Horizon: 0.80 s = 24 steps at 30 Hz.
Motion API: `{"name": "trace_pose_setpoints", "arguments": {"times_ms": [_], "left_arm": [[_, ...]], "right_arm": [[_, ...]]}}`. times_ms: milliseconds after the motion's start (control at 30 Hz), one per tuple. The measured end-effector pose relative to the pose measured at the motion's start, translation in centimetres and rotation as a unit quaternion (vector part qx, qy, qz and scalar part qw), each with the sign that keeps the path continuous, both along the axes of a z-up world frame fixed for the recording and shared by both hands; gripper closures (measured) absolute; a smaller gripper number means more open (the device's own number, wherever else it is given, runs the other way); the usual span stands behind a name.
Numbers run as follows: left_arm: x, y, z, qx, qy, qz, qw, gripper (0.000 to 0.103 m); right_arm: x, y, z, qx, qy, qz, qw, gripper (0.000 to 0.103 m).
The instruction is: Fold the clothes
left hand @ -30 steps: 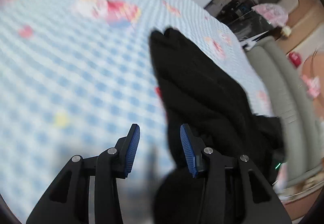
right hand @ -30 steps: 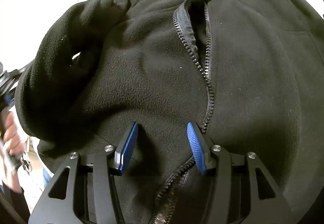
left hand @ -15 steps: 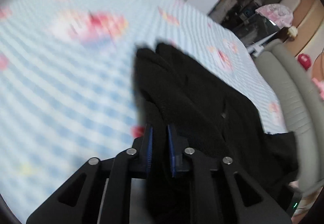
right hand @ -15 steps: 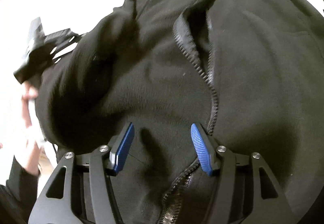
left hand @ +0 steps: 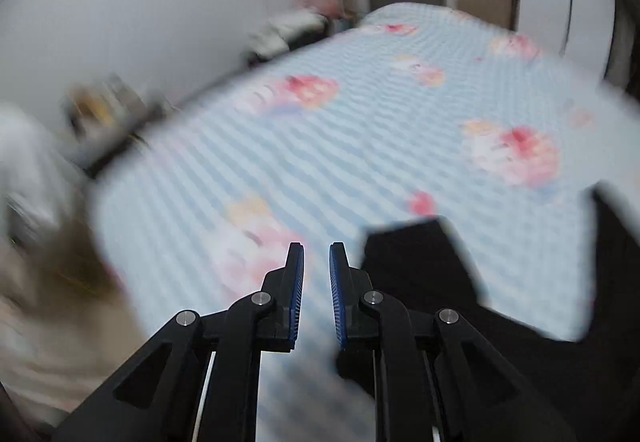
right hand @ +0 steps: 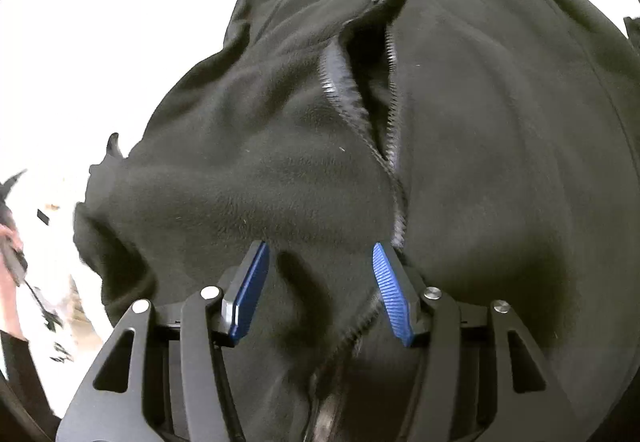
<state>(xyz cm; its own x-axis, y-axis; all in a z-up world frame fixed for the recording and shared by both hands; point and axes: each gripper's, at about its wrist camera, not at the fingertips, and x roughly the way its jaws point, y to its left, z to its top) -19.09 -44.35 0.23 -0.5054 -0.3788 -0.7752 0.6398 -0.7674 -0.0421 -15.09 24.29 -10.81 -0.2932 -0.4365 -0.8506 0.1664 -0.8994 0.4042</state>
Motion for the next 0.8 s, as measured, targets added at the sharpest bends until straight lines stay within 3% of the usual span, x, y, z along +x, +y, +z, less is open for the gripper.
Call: {"name": "trace_pose_setpoints", "arguments": {"times_ms": [33,100,167,200,300,333,433,467,500,600,667,700,800], "left_arm": [[1.2,1.2,-0.2,0.039,0.035,-0.035,0.998,0.083],[2.9,5.1,-1.6,0.123,0.079,-0.109,0.9832,0.068],[4.0,10.2,-4.1,0.214,0.097,-0.183,0.9547,0.063],[4.3,13.7,-5.6,0.263,0.099,-0.218,0.9344,0.062],[4.9,20.1,-8.9,0.331,0.098,-0.252,0.9041,0.045],[4.7,21.7,-9.8,0.336,0.089,-0.251,0.9033,0.041],[2.6,24.9,-12.0,0.281,0.042,-0.23,0.9306,0.042],[1.7,25.0,-12.6,0.251,0.023,-0.207,0.9451,0.073],[1.1,25.0,-13.1,0.229,0.008,-0.187,0.9554,0.085],[1.9,23.5,-12.0,0.257,0.023,-0.16,0.9527,0.088],[3.7,23.1,-11.0,0.232,0.019,-0.145,0.9617,0.09],[4.6,23.0,-11.2,0.233,0.016,-0.142,0.9619,0.089],[6.6,22.4,-13.6,0.306,0.022,-0.134,0.9423,0.089]], "right_arm": [[-1.3,1.4,0.6,-0.01,0.007,-0.003,1.0,0.046],[-2.7,3.9,1.7,-0.025,0.019,-0.01,0.999,0.038],[-1.5,5.3,1.9,-0.031,0.017,-0.02,0.999,0.037],[-2.7,5.3,0.9,-0.034,0.009,-0.023,0.999,0.037],[-3.7,6.2,-0.2,-0.036,-0.013,-0.041,0.998,0.037],[-2.8,6.9,-0.4,-0.031,-0.018,-0.051,0.998,0.037],[-0.1,8.8,-1.3,-0.045,-0.033,-0.076,0.996,0.037],[0.7,9.1,-1.9,-0.056,-0.038,-0.082,0.994,0.037],[1.4,9.7,-2.1,-0.063,-0.039,-0.086,0.994,0.037],[2.8,10.2,-1.8,-0.061,-0.031,-0.095,0.993,0.038],[2.7,10.0,-1.6,-0.059,-0.022,-0.105,0.992,0.038],[2.7,10.0,-1.6,-0.056,-0.017,-0.111,0.992,0.037],[2.6,10.8,-2.6,-0.054,-0.021,-0.13,0.99,0.037]]}}
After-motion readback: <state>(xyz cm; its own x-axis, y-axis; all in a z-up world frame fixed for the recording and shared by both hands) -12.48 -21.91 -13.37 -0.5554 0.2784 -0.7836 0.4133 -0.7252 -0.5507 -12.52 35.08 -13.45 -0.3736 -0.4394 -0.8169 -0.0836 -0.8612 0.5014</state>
